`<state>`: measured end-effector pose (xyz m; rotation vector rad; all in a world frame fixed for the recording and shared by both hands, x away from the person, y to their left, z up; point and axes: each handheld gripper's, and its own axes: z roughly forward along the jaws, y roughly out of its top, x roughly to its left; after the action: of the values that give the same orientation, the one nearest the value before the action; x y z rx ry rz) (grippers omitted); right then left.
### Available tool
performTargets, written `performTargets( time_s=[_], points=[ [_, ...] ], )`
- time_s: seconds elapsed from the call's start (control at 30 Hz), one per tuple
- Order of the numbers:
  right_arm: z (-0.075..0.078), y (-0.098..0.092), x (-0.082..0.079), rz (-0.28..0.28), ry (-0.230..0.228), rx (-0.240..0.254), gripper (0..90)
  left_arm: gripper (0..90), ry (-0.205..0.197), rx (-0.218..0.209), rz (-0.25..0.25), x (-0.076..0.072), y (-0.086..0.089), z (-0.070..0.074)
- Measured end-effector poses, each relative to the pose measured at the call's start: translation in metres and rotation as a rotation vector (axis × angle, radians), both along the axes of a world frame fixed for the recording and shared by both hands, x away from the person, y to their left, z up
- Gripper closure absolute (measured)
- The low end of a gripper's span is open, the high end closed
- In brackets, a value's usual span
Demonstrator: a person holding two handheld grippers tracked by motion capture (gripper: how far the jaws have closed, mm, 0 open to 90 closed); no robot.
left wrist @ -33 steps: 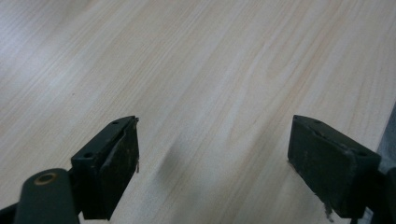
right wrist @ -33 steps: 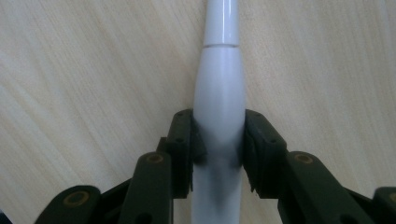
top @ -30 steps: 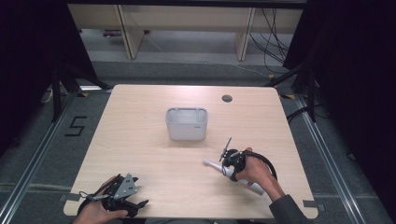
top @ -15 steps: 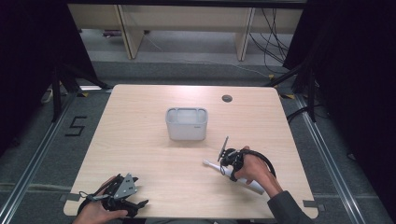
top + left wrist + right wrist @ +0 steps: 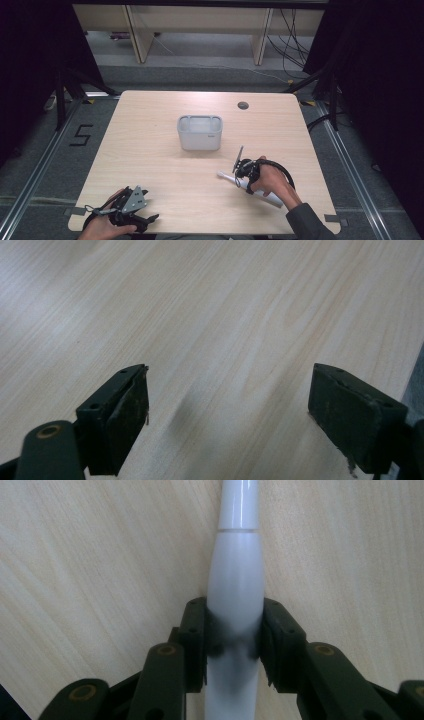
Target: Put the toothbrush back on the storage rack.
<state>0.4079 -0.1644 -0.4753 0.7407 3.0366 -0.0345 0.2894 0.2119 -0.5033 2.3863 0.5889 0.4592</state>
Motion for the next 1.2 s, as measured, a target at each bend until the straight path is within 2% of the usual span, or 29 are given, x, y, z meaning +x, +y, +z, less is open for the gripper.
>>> performTargets(
  time_s=[0.13, 0.17, 0.27, 0.37, 0.4, 0.43, 0.5, 0.53, 0.57, 0.67, 0.73, 0.77, 0.87, 0.9, 1.0, 1.03, 1.07, 1.1, 1.13, 1.17, 1.2],
  points=[
    [0.000, -0.001, 0.000, -0.001, -0.006, 0.004, 66.9, 16.3, 0.000, 0.000, 0.001, 0.000, 0.000, 0.000],
    [0.000, -0.002, 0.001, 0.016, -0.009, 0.015, 66.9, 16.2, 0.000, -0.001, 0.000, 0.000, 0.000, 0.000],
    [0.000, -0.002, -0.001, -0.013, -0.009, 0.018, 66.9, 16.3, -0.004, 0.012, 0.001, 0.001, 0.001, 0.000],
    [0.000, -0.004, 0.000, 0.009, -0.011, 0.030, 67.0, 16.3, -0.001, -0.004, 0.000, 0.000, 0.000, 0.000],
    [0.000, -0.004, -0.002, -0.029, -0.012, 0.027, 67.0, 16.3, -0.003, 0.014, -0.002, 0.001, 0.001, 0.000],
    [0.000, -0.006, -0.001, -0.011, -0.022, 0.035, 67.0, 16.3, 0.001, 0.000, 0.002, 0.000, 0.000, 0.000],
    [0.000, -0.007, -0.001, -0.013, -0.016, 0.038, 67.1, 16.3, 0.001, -0.002, 0.000, 0.000, 0.000, 0.000],
    [0.001, -0.007, -0.003, -0.037, -0.017, 0.036, 67.1, 16.2, 0.000, 0.002, 0.001, 0.000, 0.000, 0.000],
    [0.001, -0.008, -0.002, -0.033, -0.020, 0.043, 67.1, 16.3, -0.004, 0.015, -0.001, 0.001, 0.001, 0.000],
    [0.002, -0.011, -0.003, -0.035, -0.037, 0.051, 67.1, 16.3, 0.001, 0.000, 0.001, 0.000, 0.000, 0.000],
    [0.002, -0.014, -0.004, -0.043, -0.037, 0.060, 67.1, 16.3, -0.005, 0.013, 0.002, 0.001, 0.000, 0.000],
    [0.003, -0.015, -0.005, -0.048, -0.042, 0.083, 67.1, 16.3, -0.004, 0.014, 0.001, 0.001, 0.000, 0.000],
    [0.005, -0.016, -0.008, -0.065, -0.028, 0.081, 67.1, 16.3, -0.003, 0.013, -0.002, 0.001, 0.000, 0.000],
    [0.007, -0.018, -0.008, -0.057, -0.057, 0.086, 67.1, 16.3, 0.008, -0.001, 0.010, 0.000, 0.000, -0.001],
    [0.010, -0.020, -0.010, -0.076, -0.063, 0.097, 67.2, 16.3, 0.001, 0.004, 0.003, 0.000, 0.000, -0.001],
    [0.014, -0.022, -0.010, -0.051, -0.066, 0.119, 67.1, 16.3, -0.001, 0.008, 0.003, 0.000, 0.000, -0.001],
    [0.014, -0.022, -0.010, -0.051, -0.066, 0.119, 67.1, 16.3, -0.001, 0.008, 0.003, 0.000, 0.000, -0.001],
    [0.018, -0.025, -0.012, -0.078, -0.078, 0.117, 67.2, 16.3, 0.008, 0.001, 0.012, 0.000, 0.000, -0.001],
    [0.018, -0.025, -0.012, -0.078, -0.078, 0.117, 67.2, 16.3, 0.008, 0.001, 0.012, 0.000, 0.000, -0.001],
    [0.022, -0.027, -0.013, -0.069, -0.110, 0.126, 67.2, 16.3, 0.000, 0.003, 0.003, 0.000, 0.000, -0.001],
    [0.022, -0.027, -0.013, -0.069, -0.110, 0.126, 67.2, 16.3, 0.000, 0.003, 0.003, 0.000, 0.000, -0.001]
  ],
)
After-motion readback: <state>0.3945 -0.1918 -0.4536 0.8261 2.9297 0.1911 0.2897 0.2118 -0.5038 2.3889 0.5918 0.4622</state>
